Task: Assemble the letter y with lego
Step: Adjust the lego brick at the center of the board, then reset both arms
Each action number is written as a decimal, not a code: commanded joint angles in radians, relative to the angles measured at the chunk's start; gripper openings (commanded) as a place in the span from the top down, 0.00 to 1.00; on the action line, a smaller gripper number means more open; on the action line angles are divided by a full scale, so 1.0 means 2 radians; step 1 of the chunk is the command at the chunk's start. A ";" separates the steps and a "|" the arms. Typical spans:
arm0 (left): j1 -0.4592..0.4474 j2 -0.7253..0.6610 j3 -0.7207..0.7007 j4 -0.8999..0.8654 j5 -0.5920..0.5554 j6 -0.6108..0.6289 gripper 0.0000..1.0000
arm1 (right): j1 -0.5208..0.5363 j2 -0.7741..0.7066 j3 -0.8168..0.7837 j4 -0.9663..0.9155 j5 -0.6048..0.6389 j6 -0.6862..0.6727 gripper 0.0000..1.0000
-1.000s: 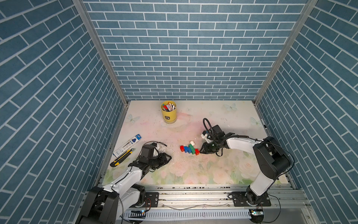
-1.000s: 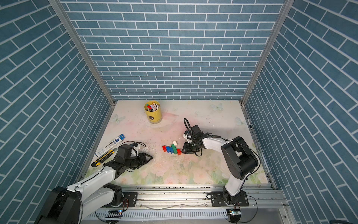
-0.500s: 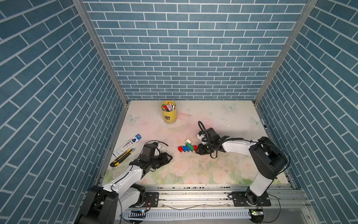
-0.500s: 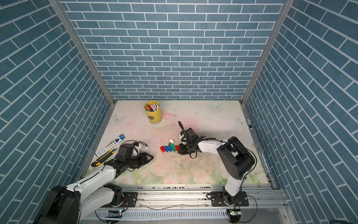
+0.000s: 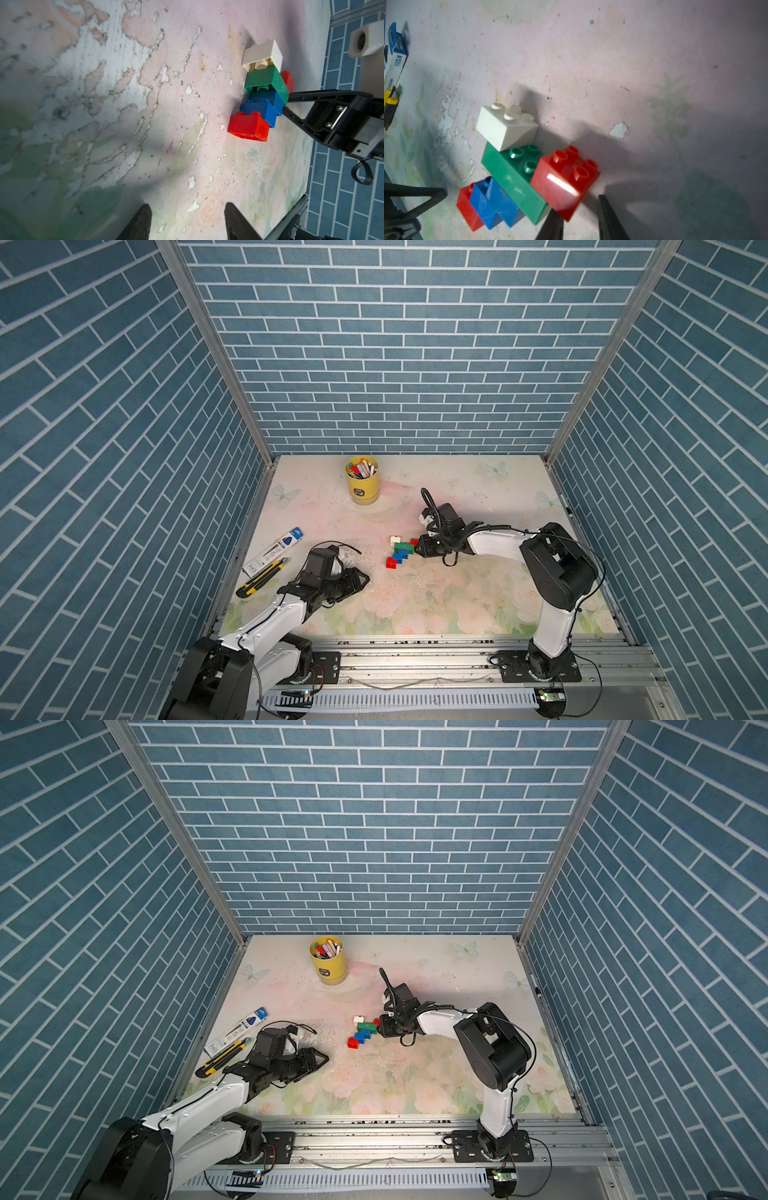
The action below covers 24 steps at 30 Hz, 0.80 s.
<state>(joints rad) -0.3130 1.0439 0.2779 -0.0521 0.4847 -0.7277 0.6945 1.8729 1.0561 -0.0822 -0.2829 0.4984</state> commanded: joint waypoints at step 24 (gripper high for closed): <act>-0.007 0.061 0.304 -0.237 -0.190 0.105 0.00 | -0.087 -0.235 -0.051 -0.139 0.130 -0.036 0.01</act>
<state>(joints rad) -0.3214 1.1419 0.7780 -0.3523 0.2501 -0.6071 0.5598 1.4551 0.9543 -0.2813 -0.1062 0.4469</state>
